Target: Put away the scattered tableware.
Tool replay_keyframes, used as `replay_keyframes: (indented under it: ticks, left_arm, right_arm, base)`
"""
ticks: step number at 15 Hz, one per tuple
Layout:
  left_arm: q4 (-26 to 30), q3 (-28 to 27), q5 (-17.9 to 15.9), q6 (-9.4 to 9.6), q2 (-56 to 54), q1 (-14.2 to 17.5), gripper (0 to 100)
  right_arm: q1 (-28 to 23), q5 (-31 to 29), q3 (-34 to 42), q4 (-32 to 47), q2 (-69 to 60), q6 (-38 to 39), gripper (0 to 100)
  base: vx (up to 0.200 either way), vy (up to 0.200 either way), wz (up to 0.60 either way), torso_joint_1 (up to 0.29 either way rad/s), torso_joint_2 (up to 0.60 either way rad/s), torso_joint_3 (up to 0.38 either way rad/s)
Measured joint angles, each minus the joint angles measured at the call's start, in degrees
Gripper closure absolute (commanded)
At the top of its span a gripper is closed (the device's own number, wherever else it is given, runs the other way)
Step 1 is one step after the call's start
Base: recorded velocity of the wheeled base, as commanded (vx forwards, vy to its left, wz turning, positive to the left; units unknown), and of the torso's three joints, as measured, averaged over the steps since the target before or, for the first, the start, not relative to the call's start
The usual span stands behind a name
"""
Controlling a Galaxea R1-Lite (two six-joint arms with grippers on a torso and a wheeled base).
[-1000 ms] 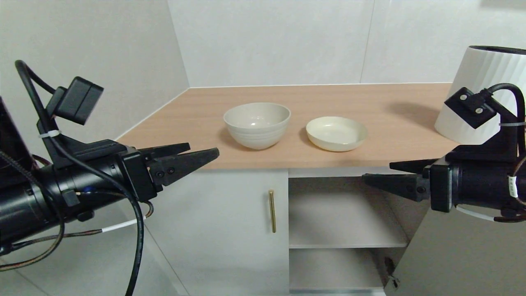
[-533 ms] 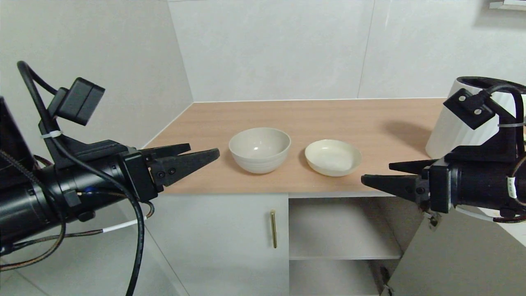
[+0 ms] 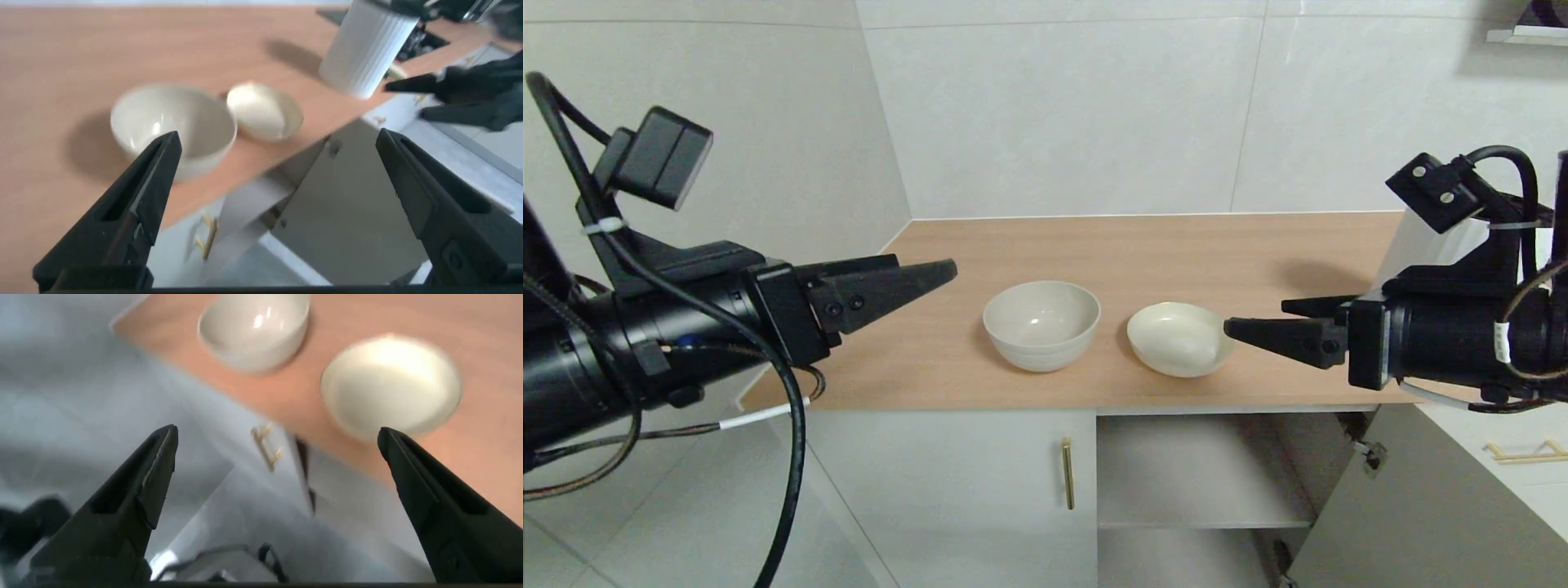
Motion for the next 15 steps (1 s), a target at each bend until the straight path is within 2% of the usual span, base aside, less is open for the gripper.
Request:
replay_keyframes:
  ticks: [2,3,5,7,8,9,10,11,13,14,15]
  left_arm:
    - [6.6,-5.7,0.2,-0.11,0.6,0.2,0]
    - [13.6,-8.1,0.2,-0.29,0.8,0.3,0]
    - [23.5,-11.6,0.6,-0.49,1.3,0.5,0]
    - [27.5,-14.0,1.1,-1.15,1.7,0.5,0]
    - [32.1,-16.5,2.2,-3.32,2.4,0.5,0]
    - [35.5,-19.5,4.2,-7.17,3.6,0.3,0]
    - [37.2,-21.6,6.4,-9.83,4.9,-0.1,0]
    - [38.3,-23.6,10.1,-11.98,6.9,-0.6,0]
    - [39.2,-26.4,17.0,-14.81,11.6,-2.1,0]
    - [39.3,-27.5,19.6,-16.13,14.0,-3.0,0]
    - [39.2,-28.3,20.6,-17.41,16.1,-3.9,0]
  right_arm:
    - [-0.1,-4.1,-3.7,2.8,2.6,1.2,0]
    - [-0.3,-6.1,-5.7,5.8,3.8,2.5,0]
    - [-1.1,-7.0,-9.0,10.1,5.5,4.9,0]
    - [-1.6,-7.8,-10.9,12.7,6.6,6.6,0]
    - [-1.7,-9.7,-13.0,14.8,7.4,9.0,0]
    - [-1.9,-11.9,-14.9,16.7,8.4,11.0,0]
    - [-1.9,-13.1,-16.1,17.4,9.3,11.7,0]
    - [-1.9,-15.2,-17.2,18.0,10.6,11.9,0]
    - [-2.0,-18.4,-18.8,18.2,13.3,12.4,0]
    - [-2.2,-18.9,-19.2,18.1,14.4,12.5,0]
    - [-2.5,-19.1,-19.5,18.1,15.4,12.5,0]
  base:
    - [0.000,0.000,0.00,0.000,0.00,0.000]
    - [0.000,0.000,0.00,0.000,0.00,0.000]
    - [0.000,0.000,0.00,0.000,0.00,0.000]
    - [0.000,0.000,0.00,0.000,0.00,0.000]
    - [0.000,0.000,0.00,0.000,0.00,0.000]
    - [0.000,0.000,0.00,0.000,0.00,0.000]
    - [0.000,0.000,0.00,0.000,0.00,0.000]
    - [0.000,0.000,0.00,0.000,0.00,0.000]
    - [0.000,0.000,0.00,0.000,0.00,0.000]
    - [0.000,0.000,0.00,0.000,0.00,0.000]
    - [0.000,0.000,0.00,0.000,0.00,0.000]
